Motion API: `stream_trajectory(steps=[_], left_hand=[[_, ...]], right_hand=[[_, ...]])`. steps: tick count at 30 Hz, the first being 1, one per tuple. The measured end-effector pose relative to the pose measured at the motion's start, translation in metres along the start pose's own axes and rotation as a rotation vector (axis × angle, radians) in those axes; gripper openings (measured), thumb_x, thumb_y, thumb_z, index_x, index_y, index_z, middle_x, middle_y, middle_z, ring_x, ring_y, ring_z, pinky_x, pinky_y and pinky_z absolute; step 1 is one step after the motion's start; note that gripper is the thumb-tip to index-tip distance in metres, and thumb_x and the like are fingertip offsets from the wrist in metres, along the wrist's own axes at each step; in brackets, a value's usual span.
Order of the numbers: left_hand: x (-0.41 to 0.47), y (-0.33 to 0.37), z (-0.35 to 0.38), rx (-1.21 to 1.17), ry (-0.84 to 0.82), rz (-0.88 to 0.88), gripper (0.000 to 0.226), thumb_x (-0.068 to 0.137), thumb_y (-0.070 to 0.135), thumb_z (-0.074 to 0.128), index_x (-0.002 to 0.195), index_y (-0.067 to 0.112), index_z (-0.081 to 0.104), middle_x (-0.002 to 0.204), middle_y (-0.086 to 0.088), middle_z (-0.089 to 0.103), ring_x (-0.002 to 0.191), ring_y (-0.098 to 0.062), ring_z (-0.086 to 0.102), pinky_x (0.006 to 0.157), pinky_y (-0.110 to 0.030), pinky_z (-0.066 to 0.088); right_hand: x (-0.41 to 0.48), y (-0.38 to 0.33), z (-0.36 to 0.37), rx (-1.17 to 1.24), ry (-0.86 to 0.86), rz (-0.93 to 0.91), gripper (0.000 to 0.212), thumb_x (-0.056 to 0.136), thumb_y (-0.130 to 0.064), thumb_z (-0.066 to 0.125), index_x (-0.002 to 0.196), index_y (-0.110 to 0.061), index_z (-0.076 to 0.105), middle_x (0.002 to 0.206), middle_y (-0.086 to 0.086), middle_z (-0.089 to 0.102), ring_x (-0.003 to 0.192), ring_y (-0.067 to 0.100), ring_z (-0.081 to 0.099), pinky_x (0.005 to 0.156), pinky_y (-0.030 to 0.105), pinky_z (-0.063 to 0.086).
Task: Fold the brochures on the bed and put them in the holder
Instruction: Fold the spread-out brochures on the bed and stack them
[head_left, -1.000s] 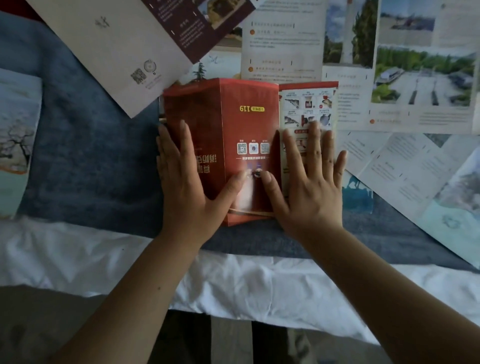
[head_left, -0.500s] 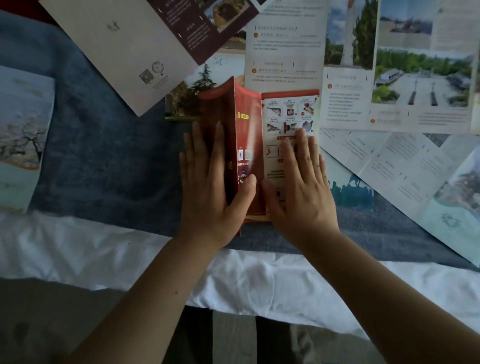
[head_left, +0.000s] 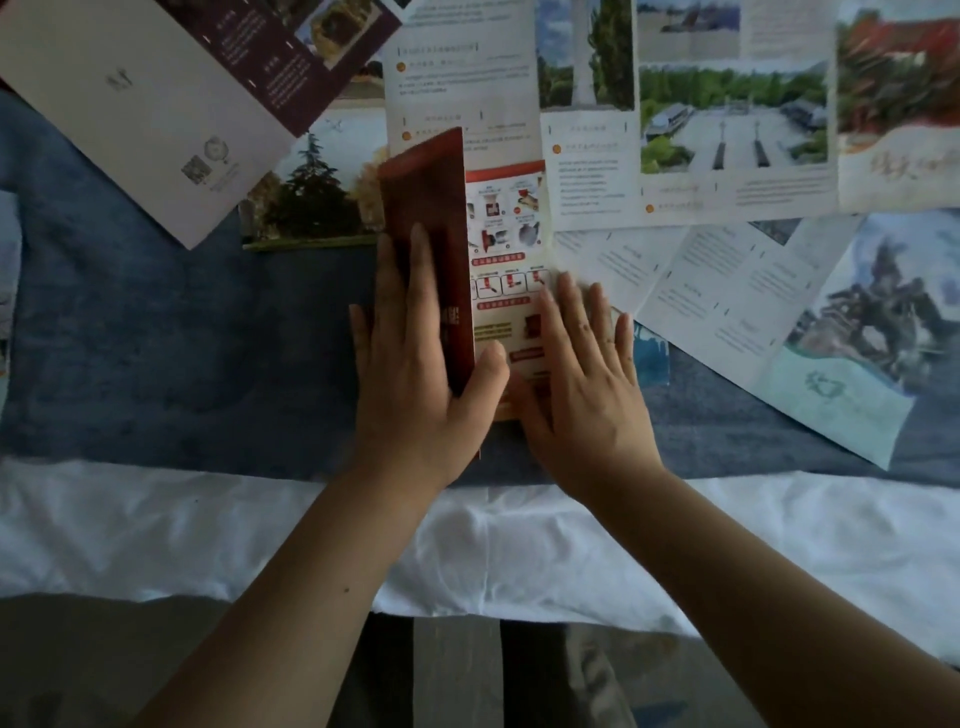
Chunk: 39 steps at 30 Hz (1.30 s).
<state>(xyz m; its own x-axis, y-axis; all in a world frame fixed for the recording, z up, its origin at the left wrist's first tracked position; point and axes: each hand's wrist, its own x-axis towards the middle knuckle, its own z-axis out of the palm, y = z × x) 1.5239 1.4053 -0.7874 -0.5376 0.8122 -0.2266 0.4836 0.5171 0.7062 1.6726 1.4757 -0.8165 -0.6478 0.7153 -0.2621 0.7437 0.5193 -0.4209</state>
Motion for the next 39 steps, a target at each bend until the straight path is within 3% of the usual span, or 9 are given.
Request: stream_trajectory(steps=[4, 8, 14, 21, 26, 30, 35, 37, 39], left_hand=[[-0.004, 0.002, -0.004, -0.032, 0.059, -0.011, 0.106, 0.090, 0.046, 0.070, 0.163, 0.035, -0.005, 0.172, -0.008, -0.015, 0.149, -0.001, -0.012, 0.115, -0.016, 0.006], [-0.007, -0.008, -0.022, 0.104, 0.121, -0.057, 0.101, 0.088, 0.054, 0.070, 0.163, 0.043, 0.003, 0.172, -0.011, -0.010, 0.156, -0.025, 0.003, 0.119, -0.037, 0.014], [-0.009, -0.045, -0.058, 0.474, 0.160, -0.185, 0.091, 0.089, 0.069, 0.059, 0.161, 0.048, 0.007, 0.171, -0.016, -0.006, 0.149, -0.049, 0.015, 0.115, -0.066, 0.020], [-0.010, -0.059, -0.062, 0.615, 0.083, -0.117, 0.068, 0.101, 0.058, 0.045, 0.161, 0.041, 0.020, 0.172, -0.015, 0.003, 0.156, -0.043, 0.004, 0.117, -0.065, 0.013], [-0.030, -0.049, -0.038, 0.574, -0.112, -0.030, 0.053, 0.106, 0.054, 0.026, 0.156, 0.041, 0.039, 0.172, -0.002, 0.017, 0.158, -0.032, 0.011, 0.118, -0.054, 0.014], [-0.027, -0.054, -0.026, 0.492, -0.116, -0.034, 0.061, 0.104, 0.059, 0.021, 0.159, 0.035, 0.033, 0.171, -0.001, 0.017, 0.159, -0.027, 0.006, 0.122, -0.050, 0.014], [-0.006, -0.063, -0.012, 0.613, -0.130, -0.047, 0.078, 0.100, 0.074, 0.011, 0.165, 0.031, 0.002, 0.173, 0.003, -0.004, 0.159, -0.027, -0.008, 0.128, -0.051, 0.001], [0.004, -0.066, -0.010, 0.654, -0.157, 0.023, 0.085, 0.096, 0.079, 0.012, 0.165, 0.031, -0.003, 0.173, 0.002, -0.009, 0.159, -0.029, -0.011, 0.127, -0.053, -0.003], [0.015, -0.072, -0.014, 0.637, -0.197, 0.111, 0.087, 0.095, 0.080, 0.017, 0.164, 0.033, -0.003, 0.173, 0.003, -0.011, 0.158, -0.030, -0.014, 0.126, -0.054, -0.006]], right_hand=[[-0.001, -0.004, -0.003, 0.077, 0.006, 0.003, 0.073, 0.107, -0.028, 0.051, 0.165, -0.021, 0.008, 0.173, 0.007, -0.002, 0.158, 0.028, -0.013, 0.127, 0.044, -0.009], [-0.001, -0.012, -0.003, 0.027, 0.048, -0.023, 0.070, 0.101, -0.015, 0.053, 0.164, -0.017, 0.022, 0.170, 0.021, -0.001, 0.155, 0.036, -0.014, 0.126, 0.050, -0.005], [-0.001, -0.025, 0.004, -0.128, -0.044, -0.017, 0.089, 0.091, -0.009, 0.051, 0.166, -0.025, 0.005, 0.169, 0.008, -0.022, 0.150, 0.029, -0.034, 0.121, 0.045, -0.022], [-0.015, -0.062, -0.001, -0.312, -0.184, 0.176, 0.077, 0.104, -0.051, 0.025, 0.164, -0.013, -0.003, 0.169, 0.023, -0.003, 0.157, 0.039, -0.011, 0.123, 0.052, -0.019], [-0.024, -0.113, -0.005, -0.527, -0.413, 0.212, 0.073, 0.102, -0.049, 0.033, 0.157, -0.001, 0.027, 0.144, 0.024, 0.051, 0.148, 0.043, 0.033, 0.112, 0.061, -0.031], [-0.028, -0.127, -0.010, -0.432, -0.575, 0.033, 0.058, 0.101, -0.035, 0.043, 0.154, -0.012, 0.039, 0.147, 0.019, 0.052, 0.148, 0.041, 0.031, 0.122, 0.061, -0.016], [0.016, -0.072, -0.028, -0.168, -0.117, -0.097, 0.025, 0.094, -0.016, 0.059, 0.112, -0.021, 0.075, 0.132, 0.010, 0.059, 0.131, 0.035, 0.046, 0.119, 0.060, 0.030], [0.045, -0.047, -0.033, -0.103, -0.001, -0.112, 0.032, 0.096, -0.017, 0.060, 0.127, -0.021, 0.068, 0.155, 0.010, 0.044, 0.146, 0.037, 0.033, 0.120, 0.060, 0.030], [0.072, -0.030, -0.036, -0.137, -0.021, -0.175, 0.047, 0.103, -0.029, 0.051, 0.149, -0.026, 0.050, 0.169, 0.007, 0.021, 0.157, 0.033, 0.012, 0.128, 0.051, 0.012]])
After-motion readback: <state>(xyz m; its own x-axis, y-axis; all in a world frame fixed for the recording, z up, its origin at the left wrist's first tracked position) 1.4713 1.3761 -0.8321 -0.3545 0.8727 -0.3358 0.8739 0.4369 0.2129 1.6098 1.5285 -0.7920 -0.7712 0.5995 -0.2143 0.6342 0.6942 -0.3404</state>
